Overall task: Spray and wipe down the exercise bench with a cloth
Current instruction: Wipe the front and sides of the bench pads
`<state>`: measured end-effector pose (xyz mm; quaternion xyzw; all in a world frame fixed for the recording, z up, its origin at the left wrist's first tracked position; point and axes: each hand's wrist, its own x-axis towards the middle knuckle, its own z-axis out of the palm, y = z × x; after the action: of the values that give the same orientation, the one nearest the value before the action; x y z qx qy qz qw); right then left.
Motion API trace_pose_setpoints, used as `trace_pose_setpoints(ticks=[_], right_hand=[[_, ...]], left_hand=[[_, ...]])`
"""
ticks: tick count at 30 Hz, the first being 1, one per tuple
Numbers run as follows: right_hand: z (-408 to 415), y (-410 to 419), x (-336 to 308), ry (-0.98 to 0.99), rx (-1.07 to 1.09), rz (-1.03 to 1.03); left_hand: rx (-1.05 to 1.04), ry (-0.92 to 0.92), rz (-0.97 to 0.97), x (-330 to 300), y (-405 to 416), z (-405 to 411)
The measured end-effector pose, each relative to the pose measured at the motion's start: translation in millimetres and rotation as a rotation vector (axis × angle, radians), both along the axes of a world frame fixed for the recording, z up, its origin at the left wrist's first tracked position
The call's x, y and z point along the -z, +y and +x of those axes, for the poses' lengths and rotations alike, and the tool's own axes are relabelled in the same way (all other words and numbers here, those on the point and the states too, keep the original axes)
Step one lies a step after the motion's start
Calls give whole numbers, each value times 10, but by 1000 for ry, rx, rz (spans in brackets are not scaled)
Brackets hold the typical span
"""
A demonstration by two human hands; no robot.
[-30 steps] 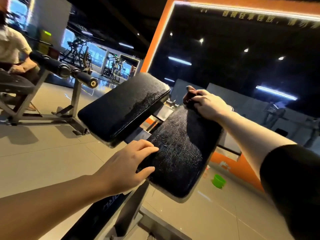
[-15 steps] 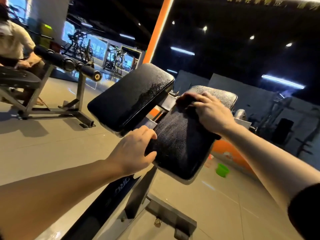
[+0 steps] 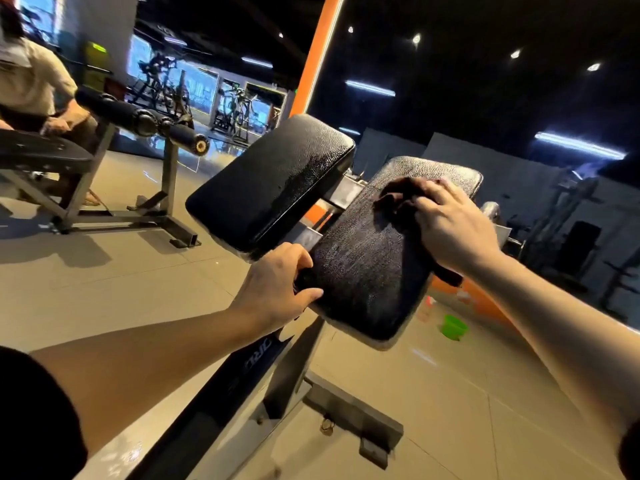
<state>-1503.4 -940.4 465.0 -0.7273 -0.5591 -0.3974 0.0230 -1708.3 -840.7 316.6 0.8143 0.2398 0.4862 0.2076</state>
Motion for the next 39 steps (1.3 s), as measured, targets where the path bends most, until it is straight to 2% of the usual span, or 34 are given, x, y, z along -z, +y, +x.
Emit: trace_pose_setpoints(ticks=[1,3,6,8,11,14,16,18,20,22,23,25,27,30,34,35,37,39], right_hand=[[2,-2,25,12,27,38],[-203,-15,306,-18,-51,-24],[-649,-173,840,-152,-264,-298],[-736,-269,841,-173,-337,-422],[-367,-115,313,-91,-357,-346],[151,13,-252,-4,-50,-98],[131,58,-161,44,35,-37],[-116,45,195,-40,-135,-133],[-423,-44,530,-123,-364,-332],[-535,-96,510,-86,-421,-493],[-462,-62,382,-62,-380,-513],[-148,111,65,-93,-300,-400],[192,231,-296,-67,-131,-213],[264,345,-342,5,-12,-89],[-51,202,-16,-122,-289,-376],[-16,175,-73,-127,-304,-421],[199,225,-346,-81,-217,-367],[428,341,-639,-28,-41,-238]], left_hand=[[1,-4,-4,3,4,4],[-2,-11,-6,-1,-2,18],[-48,4,48,14,-19,26],[-66,-8,92,27,-36,19],[-45,-15,267,21,-65,-7],[-16,25,412,28,-60,-1],[-19,16,417,38,-22,7],[-26,-4,375,50,20,22],[-26,-18,342,45,64,28],[-12,-6,339,36,95,31],[0,3,339,29,102,27],[15,14,344,-11,119,18],[9,34,326,-79,141,17],[-6,116,298,-249,180,4],[-15,379,369,-580,227,19],[-14,450,385,-659,238,32],[18,554,415,-776,251,78],[64,628,440,-837,253,123]])
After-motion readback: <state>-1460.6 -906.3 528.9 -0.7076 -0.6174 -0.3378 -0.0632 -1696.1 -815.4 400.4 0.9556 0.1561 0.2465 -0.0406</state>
